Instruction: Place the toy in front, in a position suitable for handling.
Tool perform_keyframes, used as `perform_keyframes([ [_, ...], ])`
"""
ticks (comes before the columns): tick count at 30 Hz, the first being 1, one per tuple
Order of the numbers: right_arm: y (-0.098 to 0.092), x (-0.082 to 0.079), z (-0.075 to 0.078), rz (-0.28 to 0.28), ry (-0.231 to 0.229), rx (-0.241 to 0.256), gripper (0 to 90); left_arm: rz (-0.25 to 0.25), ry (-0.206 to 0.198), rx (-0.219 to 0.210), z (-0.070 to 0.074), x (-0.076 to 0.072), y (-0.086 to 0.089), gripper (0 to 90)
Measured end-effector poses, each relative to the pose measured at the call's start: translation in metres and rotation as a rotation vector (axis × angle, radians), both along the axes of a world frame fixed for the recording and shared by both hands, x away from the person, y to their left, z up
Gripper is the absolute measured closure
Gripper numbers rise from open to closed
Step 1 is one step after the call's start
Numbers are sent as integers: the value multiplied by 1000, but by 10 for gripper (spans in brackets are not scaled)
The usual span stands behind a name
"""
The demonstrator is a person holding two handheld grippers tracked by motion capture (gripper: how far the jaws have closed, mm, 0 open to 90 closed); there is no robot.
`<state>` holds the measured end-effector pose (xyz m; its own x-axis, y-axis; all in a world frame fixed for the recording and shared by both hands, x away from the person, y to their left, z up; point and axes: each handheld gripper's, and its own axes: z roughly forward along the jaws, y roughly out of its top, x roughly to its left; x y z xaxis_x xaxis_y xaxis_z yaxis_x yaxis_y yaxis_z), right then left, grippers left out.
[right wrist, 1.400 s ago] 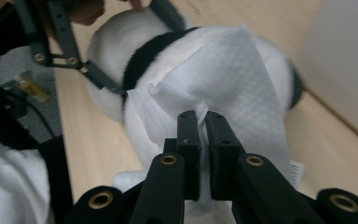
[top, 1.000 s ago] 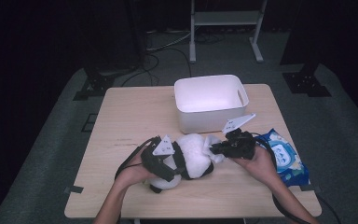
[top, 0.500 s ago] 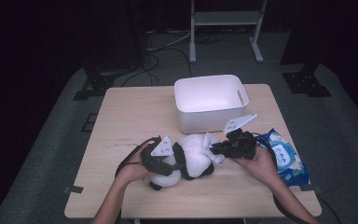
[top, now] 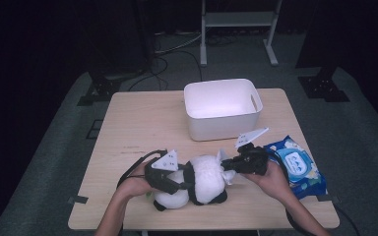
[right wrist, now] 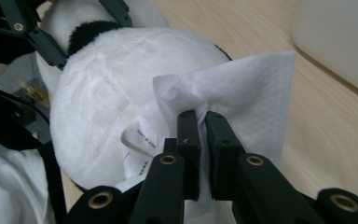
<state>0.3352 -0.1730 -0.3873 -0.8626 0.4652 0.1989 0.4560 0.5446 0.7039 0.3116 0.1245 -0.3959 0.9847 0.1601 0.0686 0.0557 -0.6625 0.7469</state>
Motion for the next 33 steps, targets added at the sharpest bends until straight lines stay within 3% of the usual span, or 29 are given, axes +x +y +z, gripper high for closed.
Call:
perform_keyframes([
  [5,-10,-5,-12,-1,58,16,848,23,1,-7,0,2,0,418],
  [8,-14,-11,-24,24,105,-5,850,30,2,-10,-1,2,0,416],
  [10,-12,-15,-33,55,131,-44,849,23,-4,-5,-1,1,0,416],
  [12,-11,-17,-36,50,121,-59,849,21,-5,-5,-1,1,0,416],
  [17,-17,-10,-21,-11,61,-2,851,20,-1,-17,-2,1,2,413],
  [24,-3,-22,-35,81,116,-60,856,26,-3,-14,-2,1,1,407],
  [27,-7,-21,-31,62,97,-57,855,30,-2,-16,-2,1,1,405],
  [30,-15,-18,-21,24,76,-15,855,33,-1,-20,-2,2,1,403],
  [33,-18,-17,-14,17,56,-24,855,53,-1,-19,-2,3,-1,400],
])
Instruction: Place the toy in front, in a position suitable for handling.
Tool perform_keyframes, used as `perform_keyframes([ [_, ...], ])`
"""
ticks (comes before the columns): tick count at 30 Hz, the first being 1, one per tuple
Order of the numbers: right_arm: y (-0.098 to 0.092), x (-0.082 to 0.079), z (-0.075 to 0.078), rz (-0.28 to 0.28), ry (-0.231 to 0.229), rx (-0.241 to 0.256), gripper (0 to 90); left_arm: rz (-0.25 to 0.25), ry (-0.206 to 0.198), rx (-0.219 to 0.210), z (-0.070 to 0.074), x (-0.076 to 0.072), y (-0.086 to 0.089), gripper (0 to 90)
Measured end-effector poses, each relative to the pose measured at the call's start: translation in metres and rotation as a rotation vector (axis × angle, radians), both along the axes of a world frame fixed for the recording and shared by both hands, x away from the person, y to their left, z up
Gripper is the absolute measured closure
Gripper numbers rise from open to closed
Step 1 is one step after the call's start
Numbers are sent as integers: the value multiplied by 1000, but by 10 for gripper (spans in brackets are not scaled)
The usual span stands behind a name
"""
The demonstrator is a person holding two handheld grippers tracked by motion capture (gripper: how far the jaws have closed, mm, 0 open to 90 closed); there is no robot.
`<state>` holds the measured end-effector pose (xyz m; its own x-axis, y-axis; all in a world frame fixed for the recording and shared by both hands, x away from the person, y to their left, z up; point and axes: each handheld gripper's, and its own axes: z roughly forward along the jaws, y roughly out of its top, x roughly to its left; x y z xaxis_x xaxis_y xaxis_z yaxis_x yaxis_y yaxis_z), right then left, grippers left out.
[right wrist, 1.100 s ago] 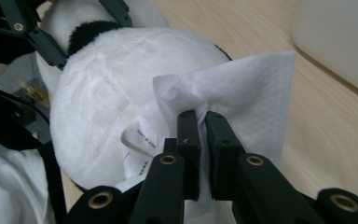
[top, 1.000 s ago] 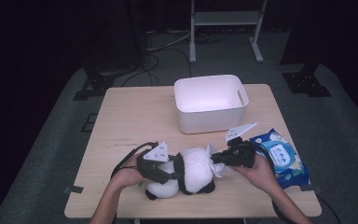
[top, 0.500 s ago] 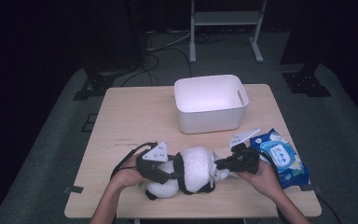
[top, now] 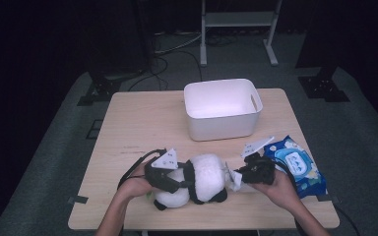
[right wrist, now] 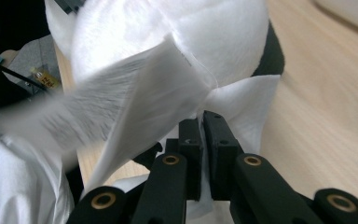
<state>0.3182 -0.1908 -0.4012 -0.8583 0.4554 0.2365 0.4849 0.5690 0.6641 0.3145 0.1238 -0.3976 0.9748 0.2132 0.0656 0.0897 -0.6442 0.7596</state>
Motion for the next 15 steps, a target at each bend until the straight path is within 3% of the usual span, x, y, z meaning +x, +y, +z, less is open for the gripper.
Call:
perform_keyframes([
  [2,-3,1,2,-5,-4,9,855,22,0,-3,0,0,-1,399],
  [10,-11,-4,15,-13,-30,38,853,13,-14,21,6,-2,-2,352],
  [13,-9,-7,26,-8,-57,42,853,9,-12,5,10,-3,3,333],
  [15,-7,-6,32,-4,-71,51,853,16,-8,-29,13,-4,7,332],
])
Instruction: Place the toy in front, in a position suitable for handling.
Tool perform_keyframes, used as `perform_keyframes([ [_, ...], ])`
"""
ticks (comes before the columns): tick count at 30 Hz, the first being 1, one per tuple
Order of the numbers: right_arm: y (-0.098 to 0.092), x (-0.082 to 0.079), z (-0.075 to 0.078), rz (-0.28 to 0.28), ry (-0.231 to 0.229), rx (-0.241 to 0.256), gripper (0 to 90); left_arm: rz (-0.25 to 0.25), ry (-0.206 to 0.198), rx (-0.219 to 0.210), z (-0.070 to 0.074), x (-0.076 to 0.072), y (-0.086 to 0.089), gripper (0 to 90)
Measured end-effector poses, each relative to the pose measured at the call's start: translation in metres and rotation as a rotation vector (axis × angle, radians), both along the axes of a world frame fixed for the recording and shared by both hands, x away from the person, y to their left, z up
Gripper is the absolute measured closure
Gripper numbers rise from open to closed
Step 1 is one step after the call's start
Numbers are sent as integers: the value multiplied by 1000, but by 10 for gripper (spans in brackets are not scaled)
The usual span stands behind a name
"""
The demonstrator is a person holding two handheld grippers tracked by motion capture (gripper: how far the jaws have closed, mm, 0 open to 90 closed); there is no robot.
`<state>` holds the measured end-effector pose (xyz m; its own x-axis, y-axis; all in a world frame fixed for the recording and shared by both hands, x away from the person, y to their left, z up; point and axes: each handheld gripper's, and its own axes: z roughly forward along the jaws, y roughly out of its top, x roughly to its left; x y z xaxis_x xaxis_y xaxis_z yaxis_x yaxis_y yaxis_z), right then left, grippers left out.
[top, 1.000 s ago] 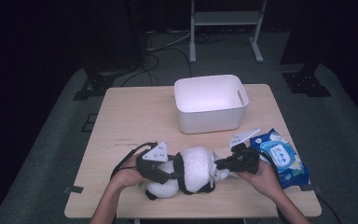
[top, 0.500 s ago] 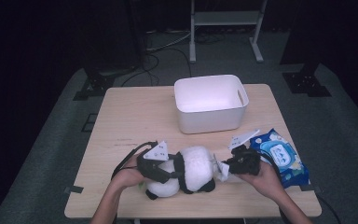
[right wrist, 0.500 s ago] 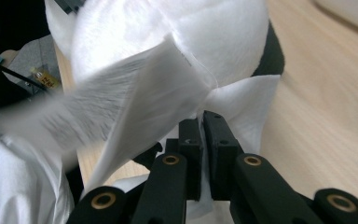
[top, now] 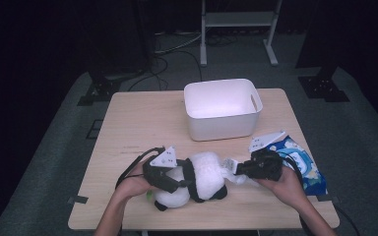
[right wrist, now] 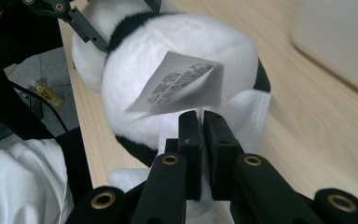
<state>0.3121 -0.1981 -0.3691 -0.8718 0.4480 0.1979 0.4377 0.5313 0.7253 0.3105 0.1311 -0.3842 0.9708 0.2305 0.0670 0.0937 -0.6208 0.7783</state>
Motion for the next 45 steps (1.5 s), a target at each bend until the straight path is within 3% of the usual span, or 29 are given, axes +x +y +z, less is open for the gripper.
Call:
perform_keyframes([
  [7,16,1,17,35,-35,4,854,33,-6,4,7,1,19,312],
  [10,26,-2,18,64,-42,4,853,39,9,-5,5,2,25,311],
  [18,52,-15,4,142,-18,-32,854,75,2,-17,9,4,37,289],
  [22,53,-16,-2,141,-7,-32,857,87,21,-17,6,7,43,293],
  [23,52,-15,-2,137,-9,-30,860,83,42,-15,4,9,44,293],
  [28,51,-14,-2,125,-15,-39,873,84,45,-19,3,9,44,293],
  [37,36,-13,31,90,-90,0,878,89,54,-8,5,10,51,292],
  [45,68,-16,66,151,-162,62,877,67,76,7,1,9,48,281],
])
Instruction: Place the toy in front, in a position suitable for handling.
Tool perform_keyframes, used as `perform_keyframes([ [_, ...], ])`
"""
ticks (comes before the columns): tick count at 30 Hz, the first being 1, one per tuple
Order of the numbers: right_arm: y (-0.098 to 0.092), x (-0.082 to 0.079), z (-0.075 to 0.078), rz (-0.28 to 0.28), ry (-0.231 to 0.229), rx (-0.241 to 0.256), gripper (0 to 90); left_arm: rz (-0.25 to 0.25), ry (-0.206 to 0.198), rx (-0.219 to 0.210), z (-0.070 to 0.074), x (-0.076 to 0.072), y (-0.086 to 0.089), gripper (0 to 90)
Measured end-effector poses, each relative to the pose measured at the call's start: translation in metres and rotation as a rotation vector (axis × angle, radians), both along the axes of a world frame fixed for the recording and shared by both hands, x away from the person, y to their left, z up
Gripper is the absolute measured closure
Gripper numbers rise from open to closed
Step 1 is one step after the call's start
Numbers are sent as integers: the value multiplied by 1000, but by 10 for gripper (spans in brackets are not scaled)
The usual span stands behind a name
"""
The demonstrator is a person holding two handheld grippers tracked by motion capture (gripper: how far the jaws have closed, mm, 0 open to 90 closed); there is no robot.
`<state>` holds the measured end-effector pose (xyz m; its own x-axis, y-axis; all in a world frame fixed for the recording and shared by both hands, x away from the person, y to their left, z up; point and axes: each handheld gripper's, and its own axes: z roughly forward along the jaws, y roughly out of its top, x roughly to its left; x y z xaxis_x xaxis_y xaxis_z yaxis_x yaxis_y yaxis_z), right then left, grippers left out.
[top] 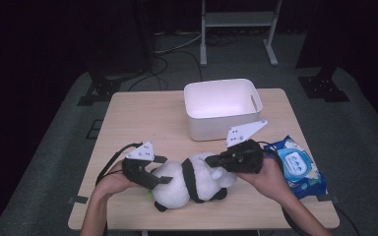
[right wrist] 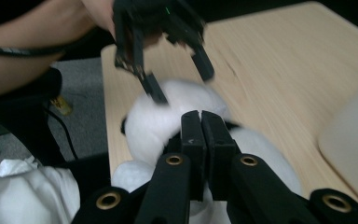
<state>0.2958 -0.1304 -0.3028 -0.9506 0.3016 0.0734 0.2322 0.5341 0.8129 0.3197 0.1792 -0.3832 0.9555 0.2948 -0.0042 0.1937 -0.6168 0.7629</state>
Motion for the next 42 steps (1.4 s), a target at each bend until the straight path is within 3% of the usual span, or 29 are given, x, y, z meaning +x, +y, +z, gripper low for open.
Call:
perform_keyframes([
  [5,24,6,3,27,-44,-7,876,-6,-1,4,0,-1,0,281],
  [8,28,16,-11,12,-32,-72,868,-8,7,-2,-1,-2,-1,281],
  [11,25,24,-29,-1,-8,-142,837,-18,6,5,-1,-2,0,281],
  [14,17,23,-38,-16,16,-178,809,-14,13,0,-2,-1,0,277],
  [20,5,17,-45,7,23,-237,706,-23,20,4,-2,-2,-3,273],
  [26,2,11,-50,51,0,-265,644,-22,26,9,-3,-1,-2,266],
  [29,1,8,-53,50,-44,-278,697,0,19,9,-1,-1,-1,234],
  [33,-1,6,-58,42,-51,-292,847,6,15,4,1,-1,5,236],
  [36,-5,10,-57,23,-36,-296,861,-6,44,0,-1,0,7,244],
  [39,-6,13,-58,-7,-36,-315,863,-52,79,-5,-3,-1,6,307],
  [42,-7,17,-59,-30,-23,-313,864,-68,90,3,-4,-3,2,308],
])
